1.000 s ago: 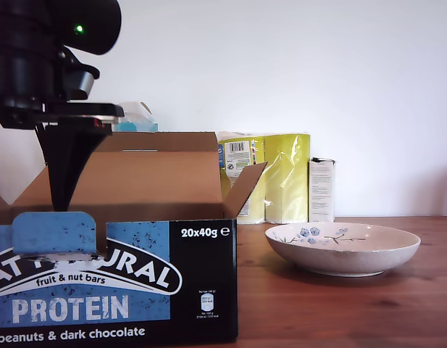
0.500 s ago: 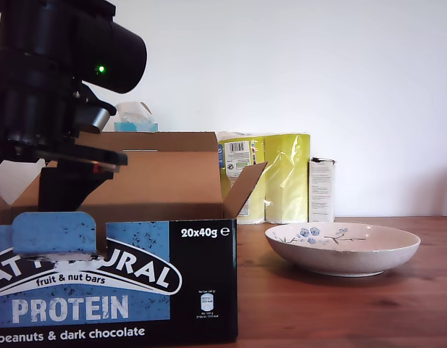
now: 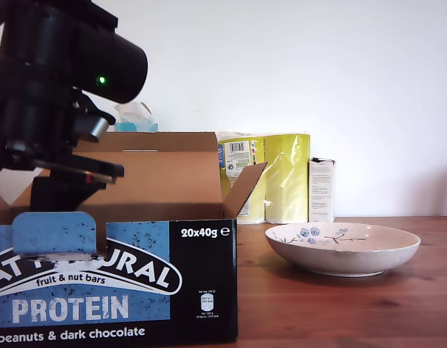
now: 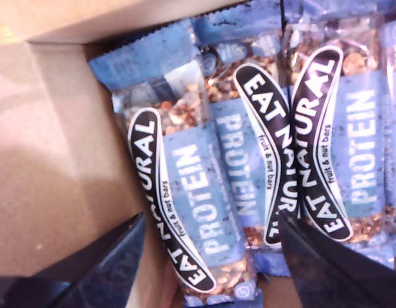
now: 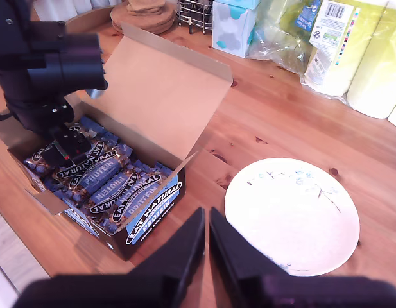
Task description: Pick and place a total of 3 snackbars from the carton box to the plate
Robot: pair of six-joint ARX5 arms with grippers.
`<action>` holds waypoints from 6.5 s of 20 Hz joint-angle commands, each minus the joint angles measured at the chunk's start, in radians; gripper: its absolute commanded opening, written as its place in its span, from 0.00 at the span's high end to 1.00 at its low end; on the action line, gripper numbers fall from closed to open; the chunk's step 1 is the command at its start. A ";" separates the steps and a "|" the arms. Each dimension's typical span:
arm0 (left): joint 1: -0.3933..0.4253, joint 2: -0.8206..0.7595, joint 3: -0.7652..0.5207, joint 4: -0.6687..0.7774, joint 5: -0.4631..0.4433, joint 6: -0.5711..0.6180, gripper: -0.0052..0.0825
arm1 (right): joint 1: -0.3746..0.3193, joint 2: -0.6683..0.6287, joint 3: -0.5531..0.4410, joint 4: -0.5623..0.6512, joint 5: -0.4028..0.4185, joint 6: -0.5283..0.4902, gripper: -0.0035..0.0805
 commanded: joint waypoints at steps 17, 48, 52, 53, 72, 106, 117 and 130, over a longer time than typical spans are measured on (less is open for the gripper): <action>0.017 0.069 -0.008 -0.010 0.038 -0.006 0.44 | 0.024 -0.003 -0.014 -0.016 -0.003 -0.007 0.97; -0.162 0.006 0.496 0.127 0.069 0.266 0.60 | 0.021 -0.011 -0.014 -0.056 0.112 -0.011 0.97; -0.201 0.026 0.497 0.431 0.163 0.312 0.60 | 0.020 -0.058 -0.014 -0.077 0.161 -0.006 0.97; -0.214 0.031 0.497 0.497 0.170 0.320 0.60 | 0.020 -0.072 -0.014 -0.086 0.166 -0.005 0.97; -0.311 0.499 0.832 0.701 0.208 0.478 0.60 | 0.020 -0.135 -0.013 -0.131 0.186 0.049 0.97; -0.345 0.697 0.946 0.471 0.169 0.485 0.53 | 0.020 -0.135 -0.013 -0.127 0.186 0.045 0.97; -0.350 0.494 1.019 0.198 0.320 0.484 0.97 | 0.020 -0.134 -0.013 -0.083 0.186 0.013 0.97; -0.357 0.332 0.933 0.144 0.251 0.492 0.97 | 0.020 -0.134 -0.013 -0.061 0.186 -0.007 0.97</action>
